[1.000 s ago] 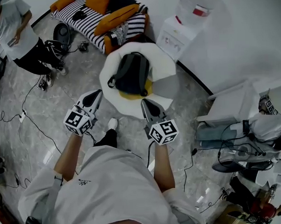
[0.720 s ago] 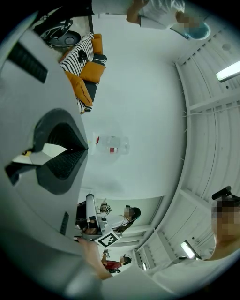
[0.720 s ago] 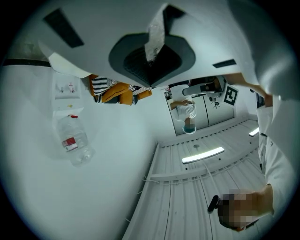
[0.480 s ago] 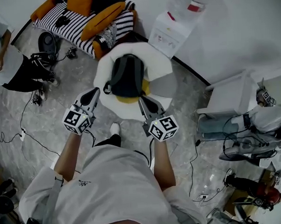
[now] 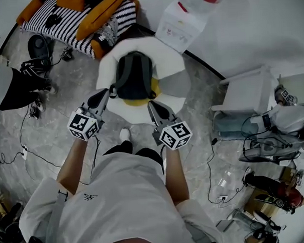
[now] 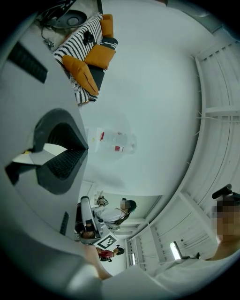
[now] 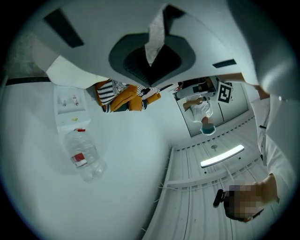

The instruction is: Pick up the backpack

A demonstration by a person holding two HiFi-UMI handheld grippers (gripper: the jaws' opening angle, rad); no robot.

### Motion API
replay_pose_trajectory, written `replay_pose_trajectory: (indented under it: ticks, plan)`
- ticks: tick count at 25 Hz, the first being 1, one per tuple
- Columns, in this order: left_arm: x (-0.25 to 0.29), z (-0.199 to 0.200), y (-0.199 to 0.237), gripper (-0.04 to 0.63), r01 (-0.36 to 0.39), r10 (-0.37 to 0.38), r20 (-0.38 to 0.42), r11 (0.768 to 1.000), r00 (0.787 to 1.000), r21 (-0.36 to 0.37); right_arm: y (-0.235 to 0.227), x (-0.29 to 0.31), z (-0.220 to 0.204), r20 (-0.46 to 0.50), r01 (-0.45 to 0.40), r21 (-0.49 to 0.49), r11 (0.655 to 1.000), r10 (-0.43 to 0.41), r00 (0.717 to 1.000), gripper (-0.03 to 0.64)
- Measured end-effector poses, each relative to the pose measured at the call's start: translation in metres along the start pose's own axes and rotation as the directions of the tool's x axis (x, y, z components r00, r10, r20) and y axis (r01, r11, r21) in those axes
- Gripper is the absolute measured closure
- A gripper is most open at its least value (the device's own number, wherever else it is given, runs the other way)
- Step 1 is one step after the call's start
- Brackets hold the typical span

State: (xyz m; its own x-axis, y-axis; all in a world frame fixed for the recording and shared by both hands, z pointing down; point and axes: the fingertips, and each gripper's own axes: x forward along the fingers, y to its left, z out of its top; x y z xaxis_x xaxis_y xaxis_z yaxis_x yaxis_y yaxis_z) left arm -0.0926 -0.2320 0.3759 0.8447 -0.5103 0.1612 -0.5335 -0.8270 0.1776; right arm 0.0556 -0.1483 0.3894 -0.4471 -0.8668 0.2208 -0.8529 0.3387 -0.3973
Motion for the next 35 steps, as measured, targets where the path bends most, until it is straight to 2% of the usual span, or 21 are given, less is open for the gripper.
replay_pose_trajectory:
  ticks: [10, 19, 25, 35]
  plan:
    - [0.024, -0.026, 0.014, 0.594, 0.008, -0.009, -0.026, 0.999, 1.000, -0.035, -0.033, 0.011, -0.017, -0.052, 0.031, 0.003, 1.000, -0.031, 0.998, 0.611]
    - [0.067, -0.068, 0.040, 0.594, -0.083, 0.081, -0.106, 0.997, 0.991, -0.013, -0.100, 0.047, -0.031, -0.103, -0.021, -0.018, 1.000, 0.019, 0.994, 0.611]
    - [0.107, -0.089, 0.054, 0.594, -0.131, 0.127, -0.113, 0.991, 0.985, -0.023, -0.151, 0.075, -0.046, -0.152, -0.057, -0.043, 0.997, 0.050, 0.987, 0.609]
    - [0.180, -0.149, 0.090, 0.594, -0.199, 0.193, -0.158, 0.980, 0.968, -0.018, -0.242, 0.125, -0.094, -0.205, -0.076, -0.049, 0.996, 0.064, 0.977, 0.611]
